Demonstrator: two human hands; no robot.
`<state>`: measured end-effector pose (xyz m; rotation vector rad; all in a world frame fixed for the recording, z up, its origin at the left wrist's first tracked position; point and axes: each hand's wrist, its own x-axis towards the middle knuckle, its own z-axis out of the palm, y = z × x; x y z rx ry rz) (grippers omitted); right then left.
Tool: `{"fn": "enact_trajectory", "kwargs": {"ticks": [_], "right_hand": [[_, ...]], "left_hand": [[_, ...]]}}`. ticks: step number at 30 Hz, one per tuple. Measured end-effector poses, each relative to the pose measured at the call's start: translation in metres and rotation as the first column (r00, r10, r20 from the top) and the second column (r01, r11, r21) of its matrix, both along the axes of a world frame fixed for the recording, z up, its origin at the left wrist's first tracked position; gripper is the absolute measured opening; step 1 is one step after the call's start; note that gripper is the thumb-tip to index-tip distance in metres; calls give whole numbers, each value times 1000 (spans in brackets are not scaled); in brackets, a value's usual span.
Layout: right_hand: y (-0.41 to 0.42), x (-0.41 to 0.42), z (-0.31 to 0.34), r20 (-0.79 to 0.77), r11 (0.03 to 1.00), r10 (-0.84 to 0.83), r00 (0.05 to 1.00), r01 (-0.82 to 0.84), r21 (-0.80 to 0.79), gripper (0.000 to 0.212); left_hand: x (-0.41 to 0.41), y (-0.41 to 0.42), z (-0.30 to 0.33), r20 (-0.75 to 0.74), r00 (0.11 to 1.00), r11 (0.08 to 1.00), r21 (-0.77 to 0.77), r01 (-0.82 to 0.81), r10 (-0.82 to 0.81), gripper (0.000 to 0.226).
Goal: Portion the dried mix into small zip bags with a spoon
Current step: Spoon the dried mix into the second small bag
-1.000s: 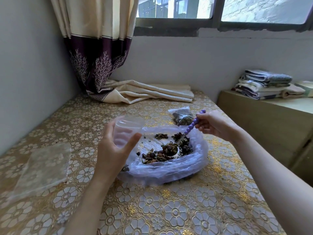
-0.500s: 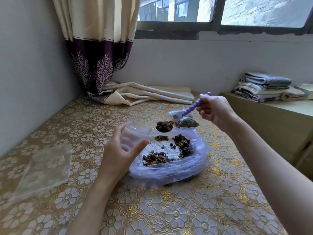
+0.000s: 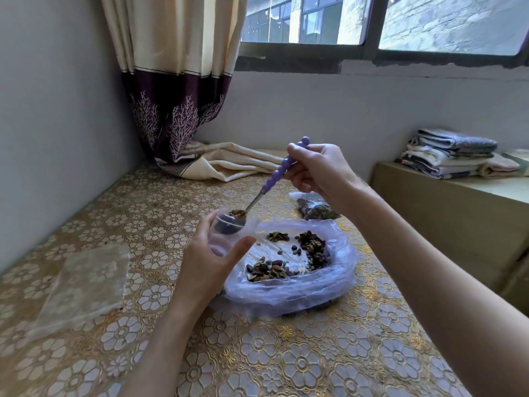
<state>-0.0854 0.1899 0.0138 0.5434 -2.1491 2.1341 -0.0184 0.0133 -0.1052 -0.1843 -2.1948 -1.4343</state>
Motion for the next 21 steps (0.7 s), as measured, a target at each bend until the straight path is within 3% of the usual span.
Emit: {"fn": "enact_trajectory", "kwargs": {"ticks": [4, 9, 17, 21], "right_hand": [[-7, 6, 0, -186, 998, 32, 982, -20, 62, 30], [-7, 9, 1, -307, 998, 57, 950, -44, 50, 26], [28, 5, -14, -103, 962, -177, 979, 151, -227, 27], [54, -1, -49, -11, 956, -277, 961, 275, -99, 25]], "left_hand": [[2, 1, 3, -4, 999, 995, 95, 37, -37, 112], [4, 2, 5, -27, 1000, 994, 106, -2, 5, 96], [3, 0, 7, -63, 998, 989, 149, -16, 25, 112], [3, 0, 8, -73, 997, 990, 141, -28, 39, 106]]}}
